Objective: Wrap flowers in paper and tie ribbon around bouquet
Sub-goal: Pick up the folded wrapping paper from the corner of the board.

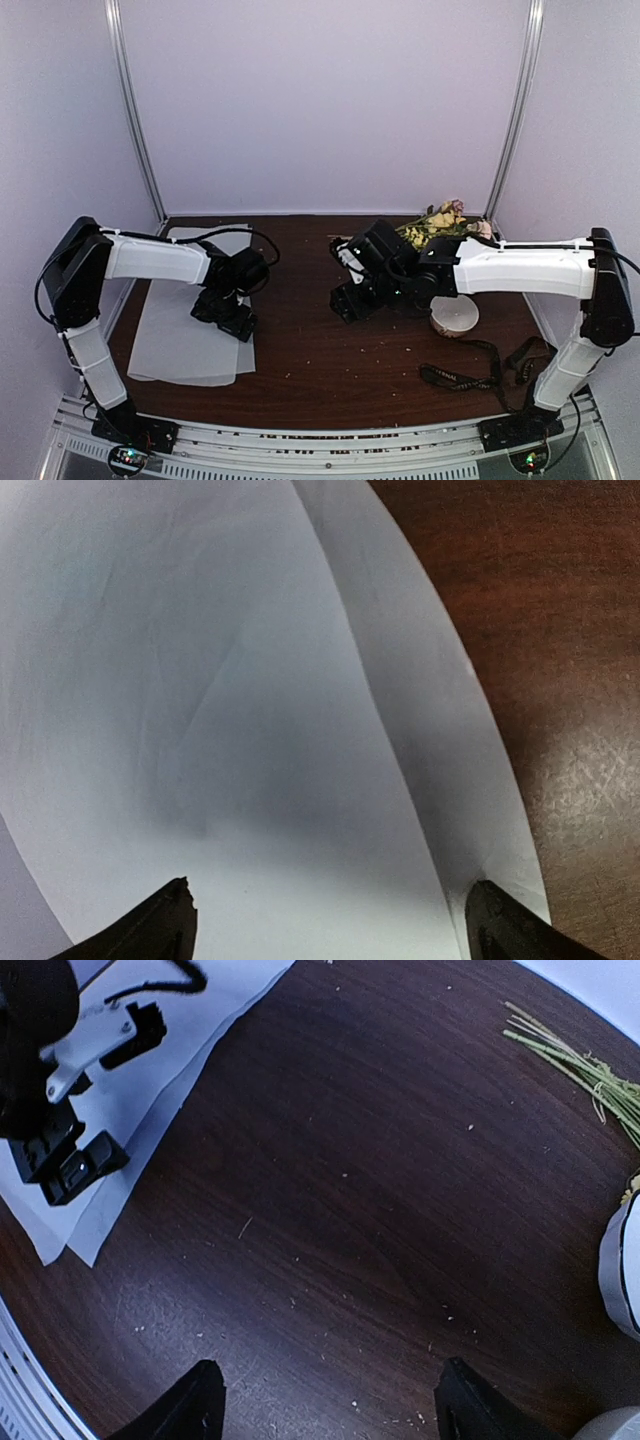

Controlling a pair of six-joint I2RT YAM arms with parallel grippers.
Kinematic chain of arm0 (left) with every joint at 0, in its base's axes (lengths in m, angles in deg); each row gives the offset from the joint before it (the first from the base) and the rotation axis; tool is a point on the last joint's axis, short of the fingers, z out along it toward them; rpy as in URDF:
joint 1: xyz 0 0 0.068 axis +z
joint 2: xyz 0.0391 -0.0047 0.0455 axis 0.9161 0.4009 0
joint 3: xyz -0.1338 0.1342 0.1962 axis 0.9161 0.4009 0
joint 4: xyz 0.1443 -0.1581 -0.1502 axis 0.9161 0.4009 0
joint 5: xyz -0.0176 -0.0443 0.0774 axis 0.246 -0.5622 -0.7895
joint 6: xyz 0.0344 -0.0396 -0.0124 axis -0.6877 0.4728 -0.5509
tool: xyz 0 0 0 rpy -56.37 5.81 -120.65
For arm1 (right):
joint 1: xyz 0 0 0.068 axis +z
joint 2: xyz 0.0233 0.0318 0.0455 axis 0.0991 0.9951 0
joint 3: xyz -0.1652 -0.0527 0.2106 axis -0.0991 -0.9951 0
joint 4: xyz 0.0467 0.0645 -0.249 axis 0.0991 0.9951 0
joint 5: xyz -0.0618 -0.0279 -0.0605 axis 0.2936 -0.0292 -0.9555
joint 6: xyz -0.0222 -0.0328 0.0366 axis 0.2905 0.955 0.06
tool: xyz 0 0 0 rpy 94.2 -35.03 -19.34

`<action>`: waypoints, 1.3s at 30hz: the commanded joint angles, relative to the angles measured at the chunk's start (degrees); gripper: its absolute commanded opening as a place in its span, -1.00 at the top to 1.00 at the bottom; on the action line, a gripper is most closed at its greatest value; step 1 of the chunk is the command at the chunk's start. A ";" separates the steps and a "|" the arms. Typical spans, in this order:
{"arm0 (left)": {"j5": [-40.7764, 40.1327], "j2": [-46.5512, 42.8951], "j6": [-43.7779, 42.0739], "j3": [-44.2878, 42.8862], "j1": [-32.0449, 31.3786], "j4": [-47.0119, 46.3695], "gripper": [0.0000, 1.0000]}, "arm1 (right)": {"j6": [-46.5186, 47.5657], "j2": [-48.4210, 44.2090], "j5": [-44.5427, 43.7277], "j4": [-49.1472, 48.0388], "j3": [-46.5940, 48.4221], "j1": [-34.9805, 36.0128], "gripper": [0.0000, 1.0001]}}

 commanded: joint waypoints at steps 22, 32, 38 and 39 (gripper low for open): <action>6.94 9.21 -1.60 -2.08 12.37 -10.21 -0.79 | 0.84 -0.77 -4.39 5.33 1.01 0.57 -0.50; 8.14 10.81 -2.06 1.47 12.42 -11.42 0.28 | 1.56 -2.13 -6.22 6.22 1.57 0.60 -0.51; 5.86 10.05 -2.16 3.54 12.68 -11.55 0.78 | 2.04 -2.63 -6.22 6.62 1.36 0.56 -0.53; 5.73 10.13 -2.19 3.60 12.69 -11.72 0.94 | 2.08 -2.94 -6.27 6.59 1.26 0.56 -0.53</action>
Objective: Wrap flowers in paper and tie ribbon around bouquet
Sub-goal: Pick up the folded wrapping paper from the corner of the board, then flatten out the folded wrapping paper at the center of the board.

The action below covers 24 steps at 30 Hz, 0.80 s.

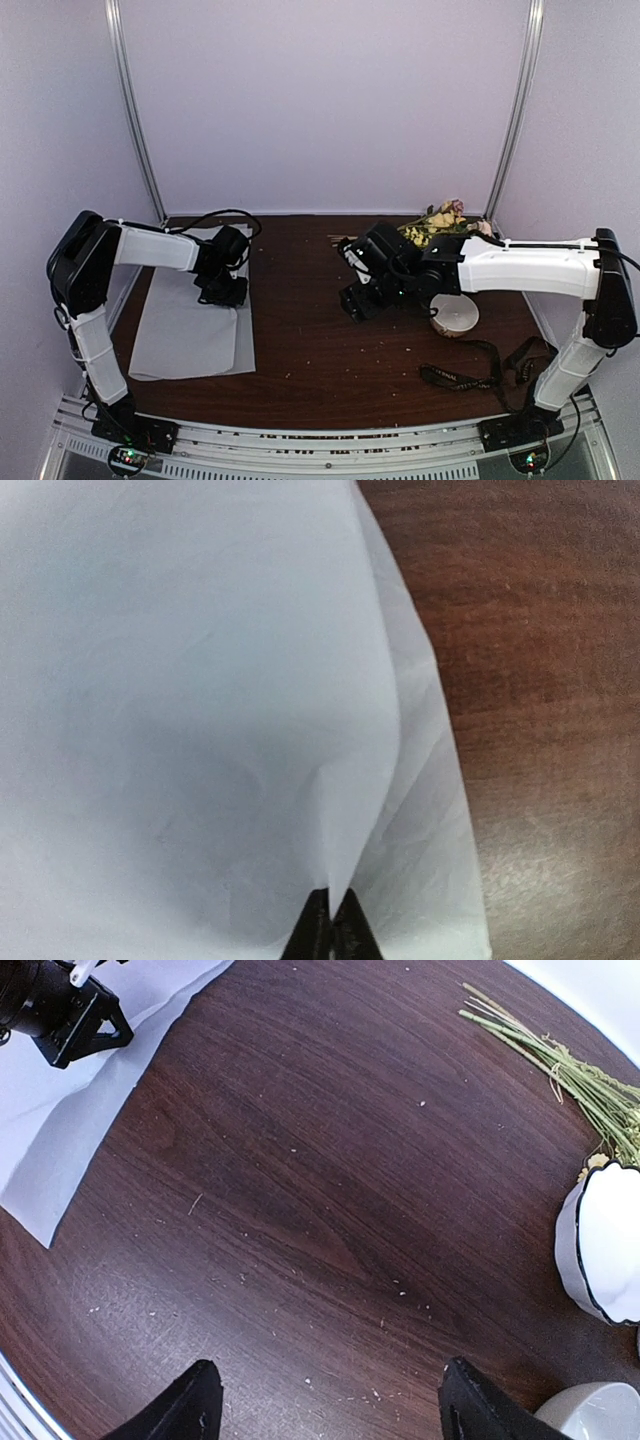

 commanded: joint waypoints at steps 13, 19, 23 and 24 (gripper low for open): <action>-2.03 -9.38 -8.65 -3.21 -7.60 7.55 1.00 | 1.76 -8.08 -1.53 -1.96 -3.60 -0.41 -0.59; 3.86 -16.06 -16.16 -13.70 -14.09 10.89 1.00 | 1.47 -14.26 -0.52 -3.35 -7.80 -5.18 -0.62; 16.20 -23.87 -18.73 -12.09 -15.54 6.60 1.00 | 1.59 -17.61 -0.81 -2.43 -10.39 -8.50 -0.63; 17.76 -26.81 -17.90 -10.13 -15.38 3.85 1.00 | 1.63 -18.46 -1.06 -2.17 -11.03 -9.26 -0.63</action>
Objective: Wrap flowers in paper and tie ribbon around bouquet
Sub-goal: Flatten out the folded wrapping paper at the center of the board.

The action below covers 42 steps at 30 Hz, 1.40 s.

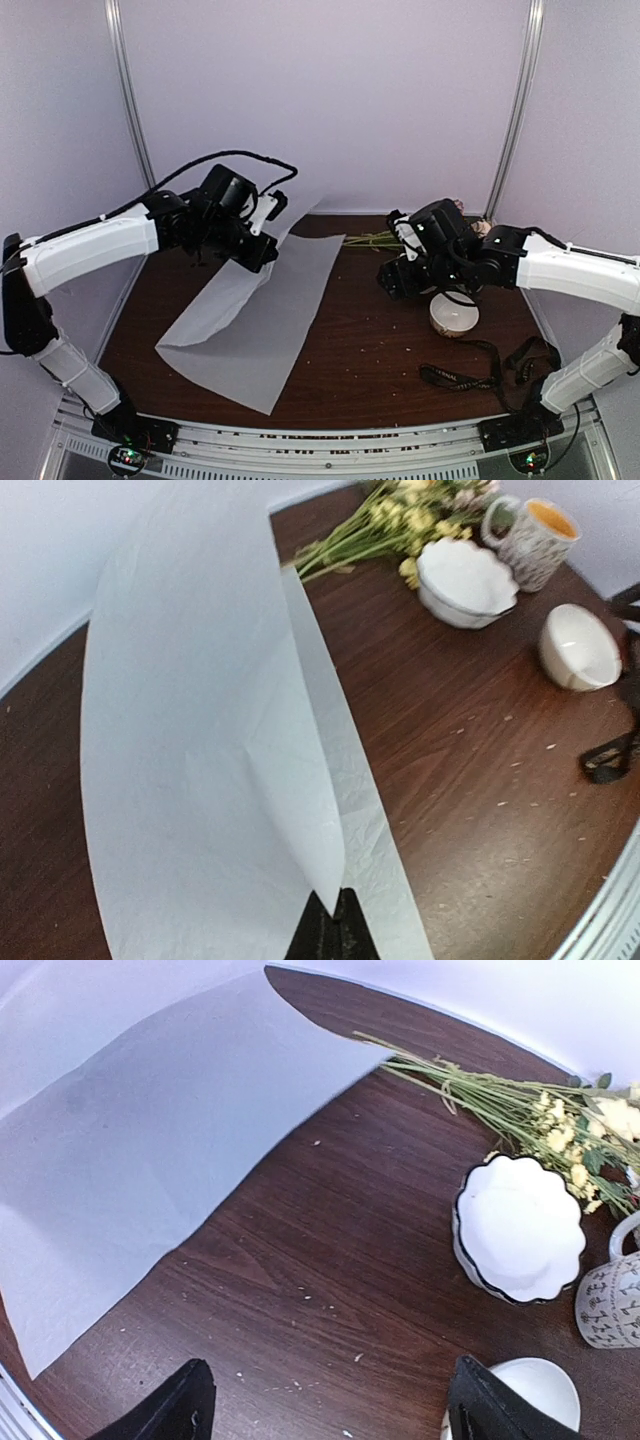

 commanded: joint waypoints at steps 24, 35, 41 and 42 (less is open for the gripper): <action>-0.92 3.28 -2.46 -0.15 30.96 8.96 1.00 | 6.99 19.24 3.15 -0.38 10.86 -6.75 -0.61; 0.05 4.09 -9.44 -9.46 21.79 14.41 1.00 | 4.79 41.10 7.99 6.35 29.97 -5.35 -0.46; 1.02 -3.32 -10.55 -12.94 11.28 19.84 1.00 | 2.99 30.52 10.81 -1.36 17.76 -7.73 -0.48; 0.94 -4.39 -10.48 -13.80 10.11 21.01 1.00 | 3.07 29.11 11.65 -1.62 16.60 -8.51 -0.49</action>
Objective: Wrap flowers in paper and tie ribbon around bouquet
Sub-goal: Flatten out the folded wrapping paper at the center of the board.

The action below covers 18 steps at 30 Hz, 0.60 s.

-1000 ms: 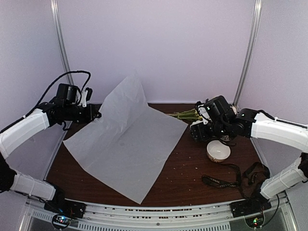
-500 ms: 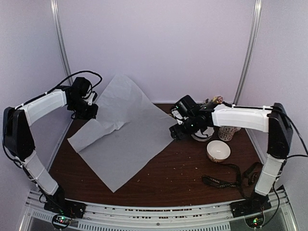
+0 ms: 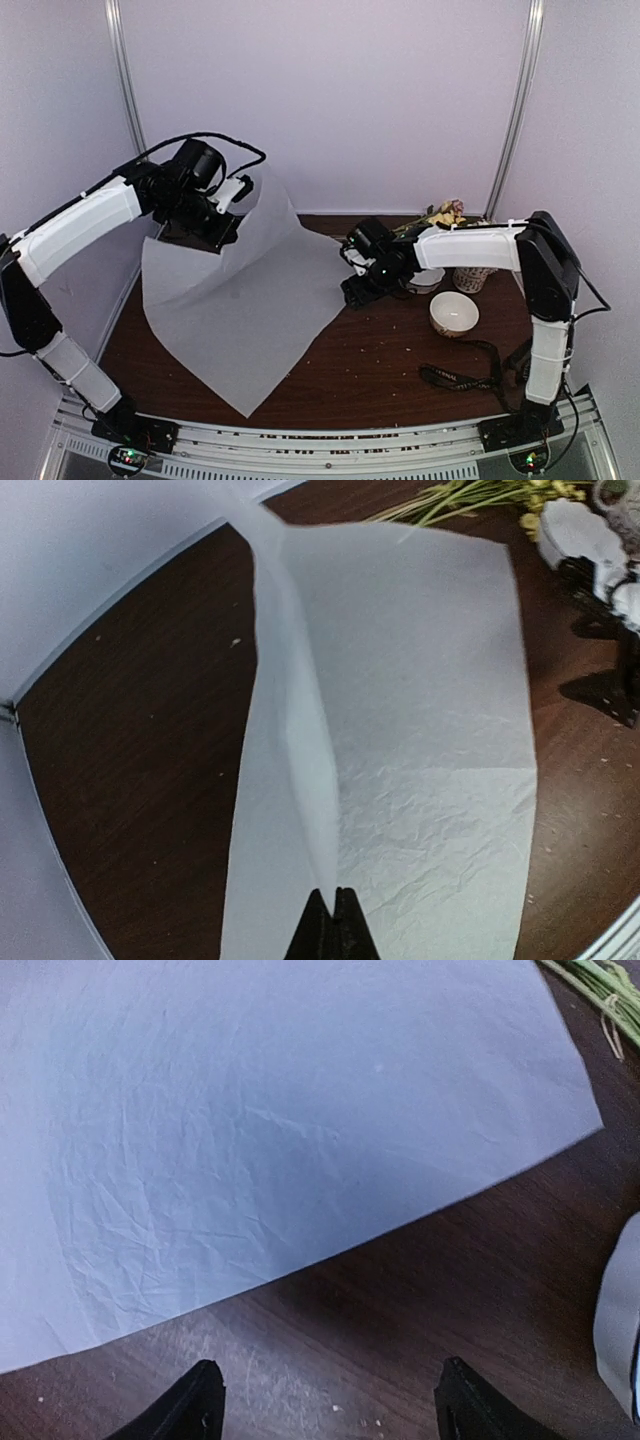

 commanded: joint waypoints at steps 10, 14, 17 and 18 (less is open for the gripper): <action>10.60 -16.22 0.16 -3.57 0.54 9.63 1.00 | -0.30 -19.32 1.22 -3.13 -9.48 -9.58 -0.52; 13.38 -11.64 -1.31 2.74 11.57 7.24 1.00 | -0.15 -16.38 0.60 -0.43 -6.86 -9.60 -0.51; 7.17 -4.14 -2.75 2.90 14.88 7.52 1.00 | -1.39 -13.61 1.08 -0.32 -5.75 -9.49 -0.49; 4.87 -1.79 -3.00 2.35 15.67 7.58 1.00 | -1.78 -12.81 1.36 -0.61 -5.56 -9.46 -0.49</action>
